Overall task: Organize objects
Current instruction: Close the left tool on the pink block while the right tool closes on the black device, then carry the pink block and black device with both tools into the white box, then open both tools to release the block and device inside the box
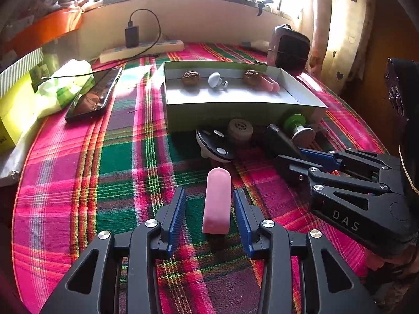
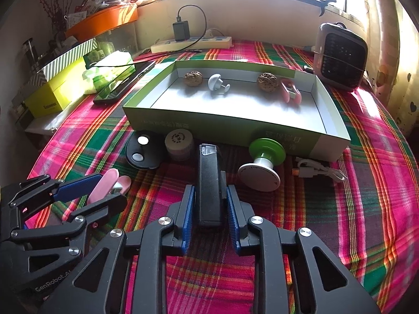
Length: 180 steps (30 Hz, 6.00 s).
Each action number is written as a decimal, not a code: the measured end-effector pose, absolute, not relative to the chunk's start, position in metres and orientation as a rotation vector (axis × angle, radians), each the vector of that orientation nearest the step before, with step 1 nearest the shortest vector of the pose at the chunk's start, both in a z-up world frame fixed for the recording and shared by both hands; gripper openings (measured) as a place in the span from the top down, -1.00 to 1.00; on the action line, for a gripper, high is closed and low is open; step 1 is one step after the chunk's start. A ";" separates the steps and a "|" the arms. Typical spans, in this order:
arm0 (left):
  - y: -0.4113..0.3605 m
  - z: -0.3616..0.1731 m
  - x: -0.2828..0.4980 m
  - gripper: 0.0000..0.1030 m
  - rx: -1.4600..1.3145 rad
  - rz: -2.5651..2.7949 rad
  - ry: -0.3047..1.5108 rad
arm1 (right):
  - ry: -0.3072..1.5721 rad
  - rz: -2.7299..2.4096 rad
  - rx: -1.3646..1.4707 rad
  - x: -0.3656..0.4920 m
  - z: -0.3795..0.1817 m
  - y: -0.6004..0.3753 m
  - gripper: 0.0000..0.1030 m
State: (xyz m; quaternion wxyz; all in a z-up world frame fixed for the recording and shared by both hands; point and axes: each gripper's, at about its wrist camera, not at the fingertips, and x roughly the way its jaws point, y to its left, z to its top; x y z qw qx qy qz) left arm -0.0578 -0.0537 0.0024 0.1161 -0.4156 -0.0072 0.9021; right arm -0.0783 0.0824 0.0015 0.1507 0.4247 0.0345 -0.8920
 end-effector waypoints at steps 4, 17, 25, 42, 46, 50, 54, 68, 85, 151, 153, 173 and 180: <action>-0.054 0.002 -0.058 0.45 -1.230 2.662 -0.018 | 0.101 -2.551 1.214 -0.078 0.001 0.083 0.52; -0.053 0.002 -0.061 0.69 -1.256 2.717 -0.012 | 0.086 -2.521 1.206 -0.076 0.001 0.086 0.52; -0.047 0.002 -0.061 0.69 -1.288 2.755 0.009 | 0.057 -2.502 1.201 -0.077 0.001 0.088 0.53; -0.033 0.005 -0.061 0.69 -1.305 2.733 -0.027 | 0.079 -2.485 1.170 -0.069 0.004 0.092 0.53; -0.030 0.004 -0.060 0.69 -1.306 2.727 -0.019 | 0.060 -2.489 1.170 -0.069 0.005 0.095 0.53; -0.029 0.008 -0.059 0.69 -1.279 2.728 -0.021 | 0.052 -2.485 1.164 -0.069 0.009 0.096 0.53; -0.029 0.015 -0.061 0.69 -1.258 2.733 -0.027 | 0.048 -2.492 1.150 -0.070 0.014 0.096 0.53; -0.032 0.041 -0.079 0.69 -1.183 2.754 -0.044 | 0.014 -2.510 1.099 -0.081 0.035 0.100 0.53; -0.037 0.050 -0.130 0.69 -1.181 2.733 -0.078 | -0.001 -2.530 1.131 -0.127 0.040 0.099 0.53; -0.031 0.016 -0.221 0.68 -1.313 2.680 -0.013 | -0.005 -2.517 1.323 -0.234 0.007 0.087 0.53; -0.031 0.016 -0.221 0.68 -1.313 2.679 -0.016 | -0.003 -2.518 1.323 -0.234 0.007 0.087 0.53; -0.035 0.021 -0.208 0.42 -1.302 2.705 -0.013 | -0.015 -2.549 1.280 -0.220 0.020 0.091 0.44; -0.034 0.032 -0.195 0.42 -1.264 2.744 0.032 | -0.015 -2.558 1.259 -0.210 0.026 0.091 0.41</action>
